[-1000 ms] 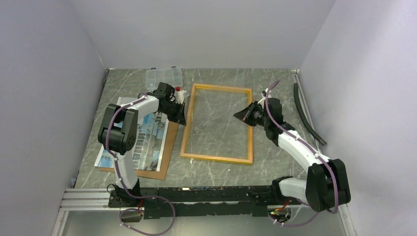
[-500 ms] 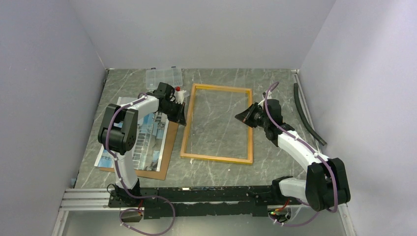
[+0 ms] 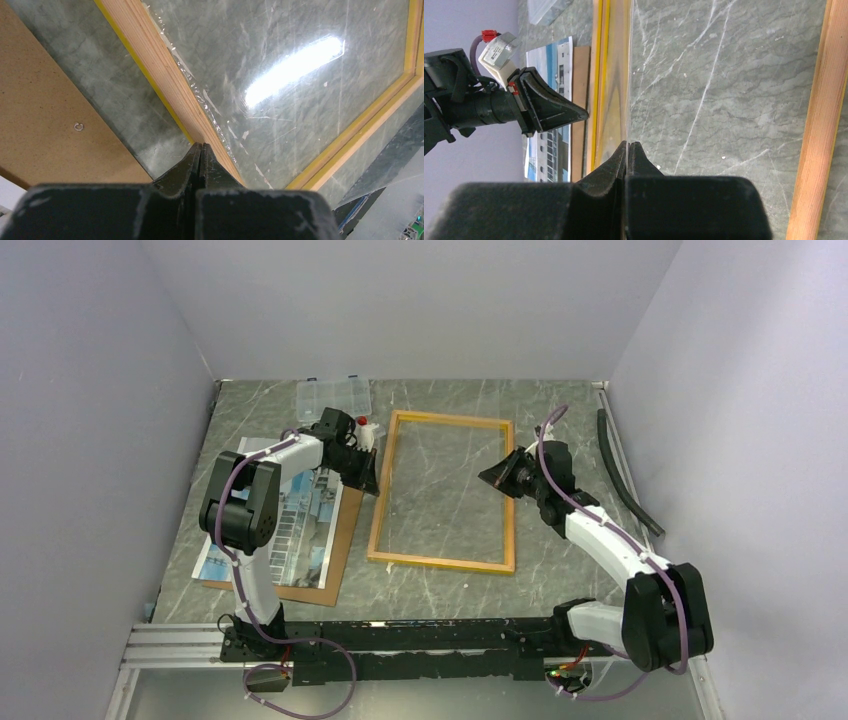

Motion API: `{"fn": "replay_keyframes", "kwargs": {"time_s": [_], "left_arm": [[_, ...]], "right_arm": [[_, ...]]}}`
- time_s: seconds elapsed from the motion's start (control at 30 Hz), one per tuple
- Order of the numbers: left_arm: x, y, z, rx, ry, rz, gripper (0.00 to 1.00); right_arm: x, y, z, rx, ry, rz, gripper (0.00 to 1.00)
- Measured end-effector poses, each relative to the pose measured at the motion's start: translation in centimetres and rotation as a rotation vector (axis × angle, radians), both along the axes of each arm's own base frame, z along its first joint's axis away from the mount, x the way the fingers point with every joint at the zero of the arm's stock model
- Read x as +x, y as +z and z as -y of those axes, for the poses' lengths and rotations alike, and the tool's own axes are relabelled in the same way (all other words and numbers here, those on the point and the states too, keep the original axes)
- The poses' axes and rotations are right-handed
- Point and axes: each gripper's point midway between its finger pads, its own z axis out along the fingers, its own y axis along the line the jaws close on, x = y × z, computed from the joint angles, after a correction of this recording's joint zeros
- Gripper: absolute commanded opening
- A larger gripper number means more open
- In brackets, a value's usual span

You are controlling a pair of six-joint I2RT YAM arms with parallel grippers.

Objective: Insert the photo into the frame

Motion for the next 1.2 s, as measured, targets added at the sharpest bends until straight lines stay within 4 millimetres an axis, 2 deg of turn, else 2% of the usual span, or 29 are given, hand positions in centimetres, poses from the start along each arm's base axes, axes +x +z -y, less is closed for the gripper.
{"fn": "replay_keyframes", "kwargs": {"time_s": [0.3,0.53,0.87,1.2], "left_arm": [[-0.2,0.1,0.4,-0.019,-0.006,-0.012,0.03],[-0.4,0.1,0.6,-0.024,-0.013,-0.015,0.03],[-0.4,0.1,0.6,-0.025,-0.013,-0.016,0.03],[-0.5,0.2,0.6,-0.028,-0.015,-0.017,0.03]], "right_arm": [[-0.5,2.8,0.2,0.006,0.004,0.088,0.00],[-0.6,3.0,-0.2,0.018,0.027,0.092,0.00],[0.1,3.5,-1.9,0.082,0.104,0.106,0.00],[1.0,3.0,-2.0,0.094,0.084,0.093,0.00]]}}
